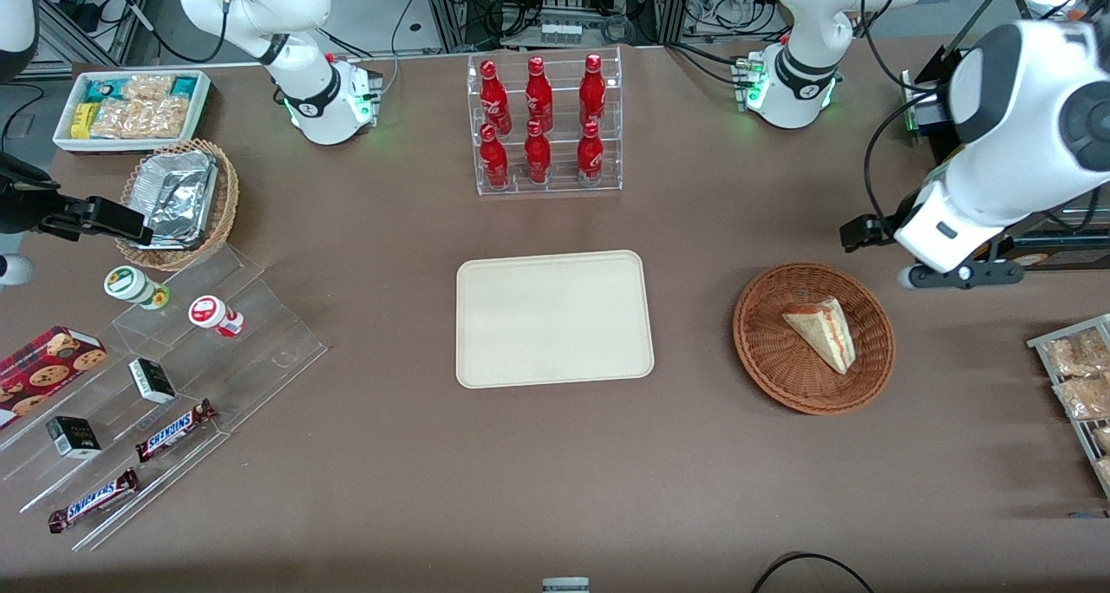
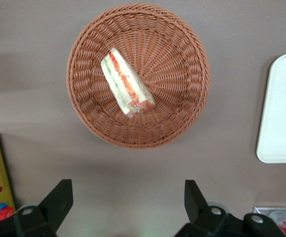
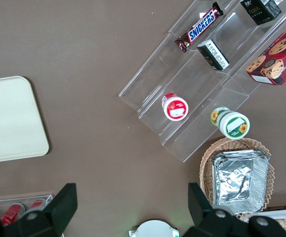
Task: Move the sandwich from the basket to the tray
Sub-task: 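Move the left gripper over the wicker basket above the sandwich, then lower the left gripper and close it on the wrapped sandwich, then lift the sandwich and carry it over the beige tray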
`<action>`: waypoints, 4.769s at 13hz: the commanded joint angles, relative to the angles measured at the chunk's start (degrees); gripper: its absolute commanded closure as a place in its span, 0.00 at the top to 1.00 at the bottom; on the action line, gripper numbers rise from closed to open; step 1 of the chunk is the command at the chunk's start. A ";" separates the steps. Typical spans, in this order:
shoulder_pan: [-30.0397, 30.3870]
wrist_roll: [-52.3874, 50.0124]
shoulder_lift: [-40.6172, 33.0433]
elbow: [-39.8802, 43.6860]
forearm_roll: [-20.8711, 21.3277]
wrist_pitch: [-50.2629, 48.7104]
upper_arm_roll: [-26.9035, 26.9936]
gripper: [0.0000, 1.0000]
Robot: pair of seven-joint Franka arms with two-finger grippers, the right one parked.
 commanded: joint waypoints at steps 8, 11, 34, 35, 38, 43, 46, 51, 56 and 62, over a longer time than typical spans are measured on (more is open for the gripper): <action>0.08 -0.20 1.08 -15.52 -0.25 22.77 0.21 1.00; 0.25 -12.10 2.48 -15.61 -0.25 25.05 0.29 1.00; 2.89 -36.24 15.94 -14.20 -0.95 34.99 0.56 0.97; 2.89 -36.50 16.37 -14.20 -0.95 34.99 0.56 0.88; 2.36 -41.15 16.73 -14.03 -0.87 34.73 0.47 0.10; 2.10 -40.90 16.47 -10.26 -0.78 30.27 0.12 0.00; -0.79 -38.71 16.47 -3.76 0.71 20.25 0.03 0.00; -5.45 -26.94 15.33 -0.93 0.89 13.72 -0.06 0.00; -12.30 -23.49 17.16 1.08 0.28 13.90 -1.29 0.00; -22.14 -29.88 26.46 13.80 0.19 10.84 -1.29 0.00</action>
